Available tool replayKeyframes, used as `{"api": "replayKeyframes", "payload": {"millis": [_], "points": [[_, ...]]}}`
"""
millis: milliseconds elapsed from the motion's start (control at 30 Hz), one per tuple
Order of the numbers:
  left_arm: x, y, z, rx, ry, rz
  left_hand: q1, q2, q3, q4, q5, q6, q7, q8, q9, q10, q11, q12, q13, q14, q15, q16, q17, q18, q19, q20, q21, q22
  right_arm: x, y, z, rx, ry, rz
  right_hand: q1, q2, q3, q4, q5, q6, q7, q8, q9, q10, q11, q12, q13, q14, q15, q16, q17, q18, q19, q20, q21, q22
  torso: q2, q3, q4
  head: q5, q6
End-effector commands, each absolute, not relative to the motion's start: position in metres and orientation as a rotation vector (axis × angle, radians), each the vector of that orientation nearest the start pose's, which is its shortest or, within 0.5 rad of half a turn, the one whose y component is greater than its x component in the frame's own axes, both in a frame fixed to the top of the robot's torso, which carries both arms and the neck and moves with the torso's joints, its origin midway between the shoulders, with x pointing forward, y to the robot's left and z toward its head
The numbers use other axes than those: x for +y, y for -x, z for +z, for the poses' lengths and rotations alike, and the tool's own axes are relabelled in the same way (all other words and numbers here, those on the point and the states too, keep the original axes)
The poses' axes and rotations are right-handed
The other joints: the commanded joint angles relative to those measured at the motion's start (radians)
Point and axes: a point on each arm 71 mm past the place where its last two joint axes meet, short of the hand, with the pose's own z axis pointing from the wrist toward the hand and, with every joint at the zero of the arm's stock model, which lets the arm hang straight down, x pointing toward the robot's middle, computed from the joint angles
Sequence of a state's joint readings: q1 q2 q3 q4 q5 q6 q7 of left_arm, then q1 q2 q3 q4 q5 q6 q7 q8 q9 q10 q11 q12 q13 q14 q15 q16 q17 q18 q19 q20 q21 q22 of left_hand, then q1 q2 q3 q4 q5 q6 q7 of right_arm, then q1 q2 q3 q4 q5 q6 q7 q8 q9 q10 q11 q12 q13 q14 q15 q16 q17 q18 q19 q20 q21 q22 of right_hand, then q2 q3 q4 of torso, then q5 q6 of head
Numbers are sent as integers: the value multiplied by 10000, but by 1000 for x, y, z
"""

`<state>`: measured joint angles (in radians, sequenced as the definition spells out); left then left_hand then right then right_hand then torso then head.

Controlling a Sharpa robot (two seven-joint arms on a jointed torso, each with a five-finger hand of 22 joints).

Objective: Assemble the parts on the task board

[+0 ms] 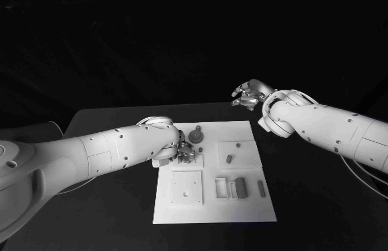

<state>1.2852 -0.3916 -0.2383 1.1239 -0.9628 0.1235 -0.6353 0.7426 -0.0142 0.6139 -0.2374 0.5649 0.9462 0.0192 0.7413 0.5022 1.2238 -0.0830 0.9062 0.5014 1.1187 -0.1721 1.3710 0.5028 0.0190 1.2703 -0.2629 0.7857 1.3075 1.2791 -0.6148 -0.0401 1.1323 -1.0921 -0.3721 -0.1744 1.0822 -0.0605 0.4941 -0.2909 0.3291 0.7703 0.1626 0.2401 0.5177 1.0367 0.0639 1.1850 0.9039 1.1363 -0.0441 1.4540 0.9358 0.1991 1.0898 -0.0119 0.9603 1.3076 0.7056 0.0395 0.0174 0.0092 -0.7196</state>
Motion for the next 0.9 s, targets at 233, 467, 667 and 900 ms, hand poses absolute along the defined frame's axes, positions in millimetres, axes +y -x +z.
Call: {"api": "replayKeyframes", "payload": {"millis": [233,467,667,900], "points": [[109,-519,-265,24313,1319,-2087,-143,14,-292,27,-114,60,-86,2300,-16,-107,-1,72,-63,-95,-66,50,-89,539,-42,-64,6,150,-212,-570,-168,16580,-3096,5804,36,61,-56,-13,-49,59,153,5,-15,-81,-1,34,-13,-67,5,-36,-16,627,-51,24,-69,113,0,-5,5,2,-30],[110,-520,-265,24312,1314,-2088,-108,26,-305,67,-144,65,-95,2306,-23,-108,-8,88,-83,-96,-72,70,-118,548,-43,-73,1,146,-212,-570,-168,16587,-3093,5804,34,65,-58,-13,-49,59,153,5,-16,-82,-1,36,-15,-68,5,-35,-17,627,-51,25,-70,114,-1,-8,3,12,-48],[110,-520,-265,24231,1393,-2124,-24,112,-289,35,-59,72,-102,2313,-29,-105,-16,109,-101,-96,-80,96,-144,553,-43,-77,6,149,-212,-570,-169,16604,-3088,5802,33,69,-59,-12,-49,59,154,6,-16,-82,0,37,-16,-68,5,-35,-17,627,-50,26,-70,114,-1,-5,4,17,-64],[110,-520,-265,24213,1391,-2158,394,699,-127,-448,753,89,-108,2338,-60,-110,-22,192,-191,-116,-89,207,-269,544,-49,-77,55,169,-212,-570,-169,16648,-3080,5794,33,75,-59,-13,-48,59,154,6,-17,-82,0,39,-18,-68,6,-34,-18,627,-49,26,-70,114,0,-6,1,12,-72]]}}
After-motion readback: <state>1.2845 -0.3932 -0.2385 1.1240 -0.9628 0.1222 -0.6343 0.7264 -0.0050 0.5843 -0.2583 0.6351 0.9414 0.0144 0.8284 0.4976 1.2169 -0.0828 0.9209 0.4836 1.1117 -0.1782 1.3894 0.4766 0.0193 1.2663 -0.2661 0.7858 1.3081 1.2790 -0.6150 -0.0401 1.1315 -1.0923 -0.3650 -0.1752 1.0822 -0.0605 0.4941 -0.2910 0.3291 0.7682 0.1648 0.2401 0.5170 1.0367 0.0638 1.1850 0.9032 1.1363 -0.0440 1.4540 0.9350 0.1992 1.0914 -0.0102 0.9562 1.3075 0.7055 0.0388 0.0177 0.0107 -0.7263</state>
